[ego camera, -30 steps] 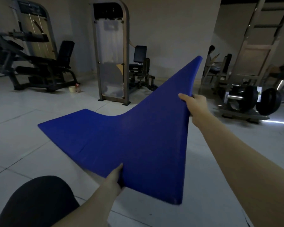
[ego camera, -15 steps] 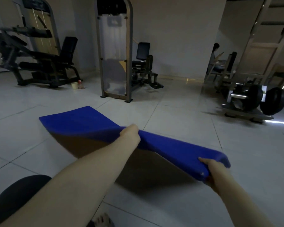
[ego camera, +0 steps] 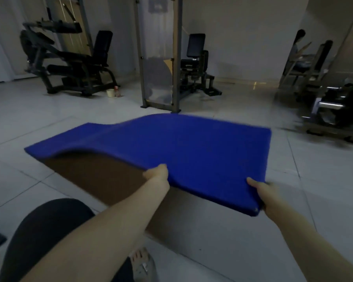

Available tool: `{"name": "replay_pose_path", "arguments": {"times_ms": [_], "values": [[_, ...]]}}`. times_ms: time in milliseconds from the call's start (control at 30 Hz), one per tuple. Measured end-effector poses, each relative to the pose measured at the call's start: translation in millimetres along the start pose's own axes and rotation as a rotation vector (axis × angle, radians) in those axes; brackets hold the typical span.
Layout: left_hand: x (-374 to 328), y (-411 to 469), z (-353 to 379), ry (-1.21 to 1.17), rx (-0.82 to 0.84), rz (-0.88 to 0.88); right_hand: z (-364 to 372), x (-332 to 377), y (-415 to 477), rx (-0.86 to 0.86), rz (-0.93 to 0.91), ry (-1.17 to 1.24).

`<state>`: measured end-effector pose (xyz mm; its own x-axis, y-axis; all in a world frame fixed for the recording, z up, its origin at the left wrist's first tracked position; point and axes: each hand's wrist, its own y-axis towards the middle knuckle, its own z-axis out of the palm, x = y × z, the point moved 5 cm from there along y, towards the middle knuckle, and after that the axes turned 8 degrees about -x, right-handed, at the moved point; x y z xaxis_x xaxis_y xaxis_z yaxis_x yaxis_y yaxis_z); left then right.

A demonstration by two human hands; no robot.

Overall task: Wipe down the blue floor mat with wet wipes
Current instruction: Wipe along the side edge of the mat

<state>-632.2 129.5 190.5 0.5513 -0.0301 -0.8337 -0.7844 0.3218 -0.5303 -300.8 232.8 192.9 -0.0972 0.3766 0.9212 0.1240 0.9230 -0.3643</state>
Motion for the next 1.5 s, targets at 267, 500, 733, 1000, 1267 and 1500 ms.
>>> {"name": "replay_pose_path", "arguments": {"times_ms": [267, 500, 733, 1000, 1267, 1500], "values": [[67, 51, -38, 0.188, 0.124, -0.352, 62, -67, 2, -0.001, 0.075, -0.125], [160, 68, -59, 0.269, 0.052, -0.45, 46, -143, 20, 0.134, 0.253, -0.432], [153, 99, -57, 0.105, -0.151, -0.048, 81, -141, 32, 0.138, -0.147, -0.127], [157, 138, -61, 0.223, -0.114, -0.235, 122, -168, 65, 0.225, 0.152, -0.311], [213, 146, -72, 0.492, -0.018, -0.473, 110, -224, 81, 0.222, 0.301, -0.364], [216, 131, -75, 0.806, 0.002, -0.487, 93, -258, 78, 0.232, 0.356, -0.611]]}}
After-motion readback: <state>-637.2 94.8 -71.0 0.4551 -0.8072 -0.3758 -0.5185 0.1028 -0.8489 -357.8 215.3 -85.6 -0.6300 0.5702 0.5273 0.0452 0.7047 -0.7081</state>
